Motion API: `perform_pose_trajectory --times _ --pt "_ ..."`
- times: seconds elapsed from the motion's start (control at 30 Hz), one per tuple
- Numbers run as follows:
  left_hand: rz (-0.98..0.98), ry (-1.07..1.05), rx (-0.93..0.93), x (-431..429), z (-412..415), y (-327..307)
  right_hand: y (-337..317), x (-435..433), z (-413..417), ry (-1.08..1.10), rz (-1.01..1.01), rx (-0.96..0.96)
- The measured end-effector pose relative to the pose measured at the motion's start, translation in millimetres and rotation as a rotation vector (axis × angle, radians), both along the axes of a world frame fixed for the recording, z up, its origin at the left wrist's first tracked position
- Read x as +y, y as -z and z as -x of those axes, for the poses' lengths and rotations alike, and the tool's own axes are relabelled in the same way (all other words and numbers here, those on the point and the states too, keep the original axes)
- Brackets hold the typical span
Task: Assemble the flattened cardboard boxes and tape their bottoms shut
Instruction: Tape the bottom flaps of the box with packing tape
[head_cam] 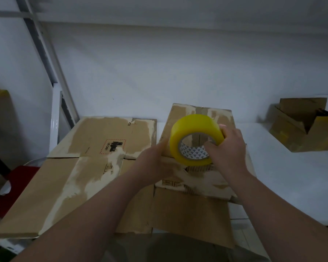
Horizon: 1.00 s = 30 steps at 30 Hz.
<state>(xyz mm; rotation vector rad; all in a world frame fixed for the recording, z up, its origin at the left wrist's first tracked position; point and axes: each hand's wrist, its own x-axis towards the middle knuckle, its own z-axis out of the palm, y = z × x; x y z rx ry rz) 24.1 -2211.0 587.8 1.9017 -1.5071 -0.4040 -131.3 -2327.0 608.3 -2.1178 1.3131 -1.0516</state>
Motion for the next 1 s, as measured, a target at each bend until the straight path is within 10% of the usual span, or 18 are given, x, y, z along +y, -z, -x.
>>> perform_pose_trajectory --times 1.0 --pt "-0.366 0.025 -0.551 -17 16 1 -72 -18 100 -0.088 0.465 1.036"
